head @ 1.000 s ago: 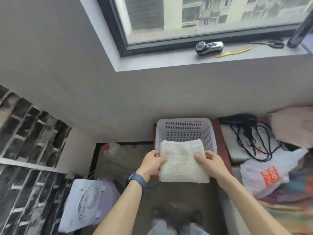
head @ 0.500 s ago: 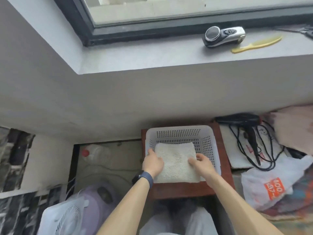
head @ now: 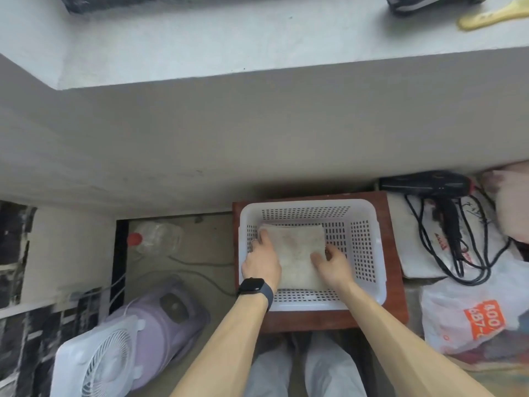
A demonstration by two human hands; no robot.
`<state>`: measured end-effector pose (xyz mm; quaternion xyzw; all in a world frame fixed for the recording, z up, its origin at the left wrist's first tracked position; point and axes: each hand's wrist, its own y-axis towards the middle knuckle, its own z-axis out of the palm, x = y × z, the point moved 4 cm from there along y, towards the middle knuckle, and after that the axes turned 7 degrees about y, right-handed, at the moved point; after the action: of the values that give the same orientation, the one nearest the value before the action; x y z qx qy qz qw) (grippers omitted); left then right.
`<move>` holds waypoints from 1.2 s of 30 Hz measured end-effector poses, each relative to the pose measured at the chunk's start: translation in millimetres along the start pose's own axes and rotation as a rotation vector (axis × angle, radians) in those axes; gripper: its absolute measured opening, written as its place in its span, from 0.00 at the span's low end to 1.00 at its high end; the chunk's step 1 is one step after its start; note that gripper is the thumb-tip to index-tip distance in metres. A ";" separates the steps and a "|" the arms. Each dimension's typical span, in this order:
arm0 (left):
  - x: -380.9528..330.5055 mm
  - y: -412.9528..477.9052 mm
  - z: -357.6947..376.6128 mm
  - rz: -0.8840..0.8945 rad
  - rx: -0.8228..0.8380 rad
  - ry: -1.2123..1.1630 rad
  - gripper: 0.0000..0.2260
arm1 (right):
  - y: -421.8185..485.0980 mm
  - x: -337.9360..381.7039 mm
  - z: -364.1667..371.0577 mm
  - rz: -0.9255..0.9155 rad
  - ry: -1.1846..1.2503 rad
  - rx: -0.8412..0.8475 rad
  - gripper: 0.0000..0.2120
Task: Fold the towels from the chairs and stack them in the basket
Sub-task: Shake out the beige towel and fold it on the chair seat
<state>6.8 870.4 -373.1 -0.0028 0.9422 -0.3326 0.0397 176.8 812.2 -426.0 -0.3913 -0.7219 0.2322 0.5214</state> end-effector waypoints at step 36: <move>13.2 6.1 8.8 0.343 -0.098 0.662 0.37 | -11.9 26.7 2.8 -0.582 -0.897 0.228 0.39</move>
<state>-5.5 869.2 -384.8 0.2608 0.9057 -0.2584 -0.2119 166.4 826.9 -402.8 0.0211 -0.9222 0.2992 0.2441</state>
